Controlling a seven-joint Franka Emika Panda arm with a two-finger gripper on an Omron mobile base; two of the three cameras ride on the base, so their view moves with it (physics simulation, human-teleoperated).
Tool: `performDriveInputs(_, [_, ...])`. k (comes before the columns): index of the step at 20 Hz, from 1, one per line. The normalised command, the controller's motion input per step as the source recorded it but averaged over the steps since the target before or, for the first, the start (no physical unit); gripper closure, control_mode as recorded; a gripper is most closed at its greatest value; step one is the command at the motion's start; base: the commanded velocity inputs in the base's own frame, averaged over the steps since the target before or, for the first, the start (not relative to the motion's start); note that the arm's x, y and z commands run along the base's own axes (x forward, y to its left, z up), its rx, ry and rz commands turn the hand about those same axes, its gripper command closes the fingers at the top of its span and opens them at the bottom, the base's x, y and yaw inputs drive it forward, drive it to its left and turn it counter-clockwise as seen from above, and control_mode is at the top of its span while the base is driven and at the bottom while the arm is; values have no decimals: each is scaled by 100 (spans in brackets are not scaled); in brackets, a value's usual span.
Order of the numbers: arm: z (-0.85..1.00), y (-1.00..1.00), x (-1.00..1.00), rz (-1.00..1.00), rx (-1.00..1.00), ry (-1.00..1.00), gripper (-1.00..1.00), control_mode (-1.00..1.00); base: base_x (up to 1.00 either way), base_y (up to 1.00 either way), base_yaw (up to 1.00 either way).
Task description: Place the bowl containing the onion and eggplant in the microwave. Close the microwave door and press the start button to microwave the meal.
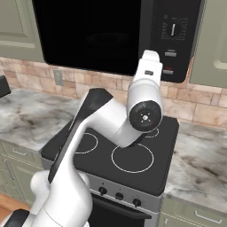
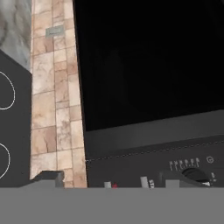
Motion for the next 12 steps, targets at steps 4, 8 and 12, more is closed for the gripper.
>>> performDriveInputs(4, [21, -7, 16, 0, 3, 0, 100, -100, 0, 0, 0])
performDriveInputs(8, [17, -17, 20, 0, 5, 0, 100, -100, 0, 0, 0])
performDriveInputs(12, [14, -12, 23, 0, 5, 0, 100, -100, 0, 0, 0])
